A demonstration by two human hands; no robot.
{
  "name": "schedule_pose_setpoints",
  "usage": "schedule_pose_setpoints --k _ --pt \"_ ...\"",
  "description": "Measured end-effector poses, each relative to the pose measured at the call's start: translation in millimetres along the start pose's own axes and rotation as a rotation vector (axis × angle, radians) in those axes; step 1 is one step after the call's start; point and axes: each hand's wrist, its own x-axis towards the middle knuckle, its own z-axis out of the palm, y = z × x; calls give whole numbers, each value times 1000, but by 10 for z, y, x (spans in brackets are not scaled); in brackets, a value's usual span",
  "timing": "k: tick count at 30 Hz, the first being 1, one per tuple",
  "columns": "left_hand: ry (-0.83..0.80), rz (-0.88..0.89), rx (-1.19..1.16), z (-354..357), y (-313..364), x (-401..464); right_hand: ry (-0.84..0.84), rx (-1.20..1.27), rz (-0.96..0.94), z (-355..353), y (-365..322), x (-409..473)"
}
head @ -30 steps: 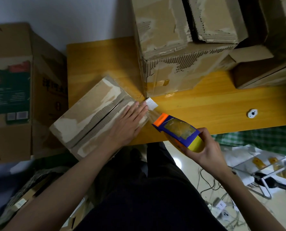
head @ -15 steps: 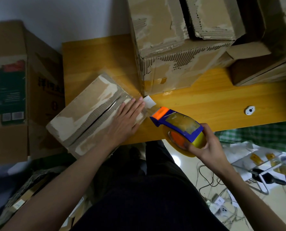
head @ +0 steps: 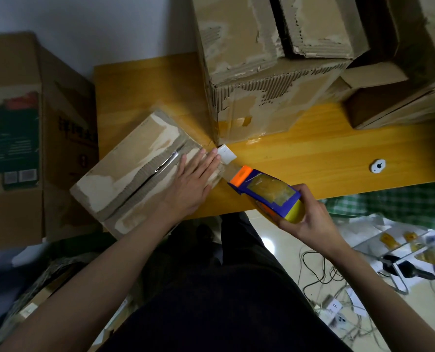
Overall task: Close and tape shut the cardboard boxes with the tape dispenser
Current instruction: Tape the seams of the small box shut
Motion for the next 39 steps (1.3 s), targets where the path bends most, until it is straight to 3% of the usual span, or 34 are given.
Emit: schedule_pose_setpoints --k 8,26,39 --pt "-1 -22 -1 -9 20 -11 78 -35 -11 -79 -85 -123" --pt "-18 -13 -36 -15 26 -15 -27 -670 -84 368 -747 347" --pt "17 -1 -48 28 34 -7 -120 -764 -111 370 -894 607"
